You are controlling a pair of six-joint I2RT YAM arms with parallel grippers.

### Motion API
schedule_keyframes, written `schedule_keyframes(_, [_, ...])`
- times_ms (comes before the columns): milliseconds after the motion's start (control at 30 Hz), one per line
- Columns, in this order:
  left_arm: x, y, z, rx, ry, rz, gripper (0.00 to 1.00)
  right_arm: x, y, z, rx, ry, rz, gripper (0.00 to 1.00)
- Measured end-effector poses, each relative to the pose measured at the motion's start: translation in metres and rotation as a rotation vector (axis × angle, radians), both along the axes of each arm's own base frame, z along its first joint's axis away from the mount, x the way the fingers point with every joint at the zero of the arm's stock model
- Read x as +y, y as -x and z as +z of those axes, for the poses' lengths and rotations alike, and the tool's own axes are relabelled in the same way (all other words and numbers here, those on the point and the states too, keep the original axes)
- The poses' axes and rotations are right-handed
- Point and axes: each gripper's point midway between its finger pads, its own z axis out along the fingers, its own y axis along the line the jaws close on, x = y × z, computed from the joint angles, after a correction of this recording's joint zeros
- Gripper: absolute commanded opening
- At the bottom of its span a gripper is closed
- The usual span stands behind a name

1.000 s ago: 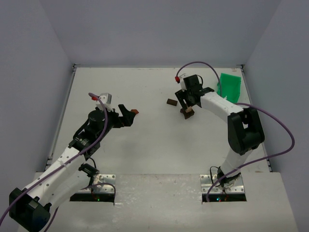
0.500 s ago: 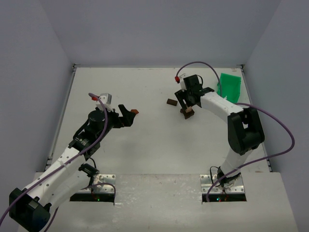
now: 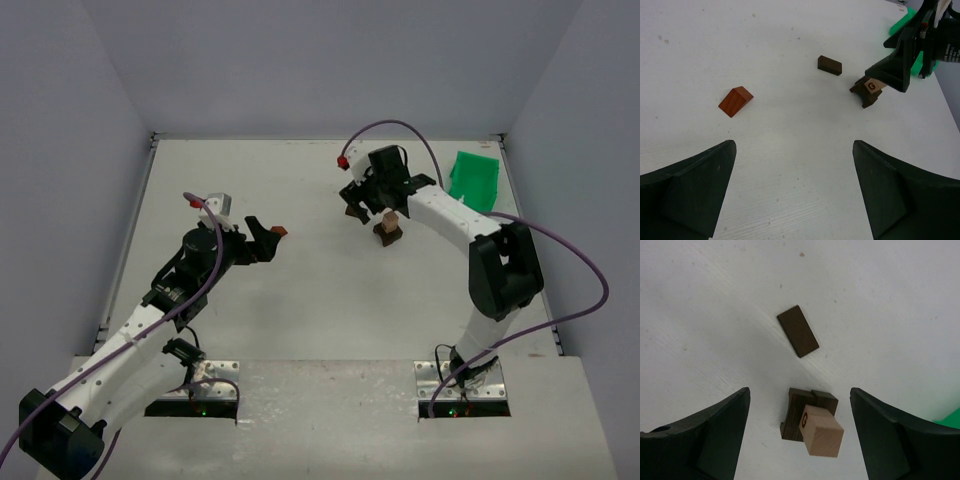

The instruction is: Build the wood block tower

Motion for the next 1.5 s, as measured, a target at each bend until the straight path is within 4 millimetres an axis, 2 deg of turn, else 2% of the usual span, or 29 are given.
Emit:
schedule_keyframes(100, [0.000,0.000,0.000,-0.001,0.000,0.001,1.00,0.020,-0.014,0.011,-0.039,-0.013,0.106,0.81])
schedule_keyframes(200, [0.001,0.000,0.000,-0.001,-0.002,0.004,1.00,0.031,-0.027,0.006,-0.053,0.001,0.183,0.81])
schedule_keyframes(267, [0.001,-0.001,0.000,-0.001,-0.003,0.005,1.00,0.035,-0.035,-0.005,-0.045,0.020,0.217,0.80])
schedule_keyframes(400, [0.002,-0.002,-0.002,0.004,-0.010,0.011,1.00,0.041,-0.044,-0.041,0.008,0.057,0.268,0.78])
schedule_keyframes(533, [0.003,-0.003,-0.005,0.011,-0.020,0.018,1.00,0.041,-0.044,-0.074,0.072,0.083,0.293,0.76])
schedule_keyframes(700, [0.004,-0.005,-0.010,0.024,-0.029,0.025,1.00,0.043,-0.046,-0.093,0.104,0.094,0.307,0.71])
schedule_keyframes(900, [0.005,-0.006,-0.012,0.027,-0.034,0.033,1.00,0.044,-0.050,-0.095,0.098,0.100,0.310,0.60])
schedule_keyframes(1367, [0.007,-0.007,-0.012,0.027,-0.038,0.045,1.00,0.031,-0.057,-0.096,0.097,0.113,0.274,0.59])
schedule_keyframes(1500, [0.007,-0.007,-0.012,0.027,-0.039,0.048,1.00,0.024,-0.059,-0.097,0.108,0.095,0.257,0.51])
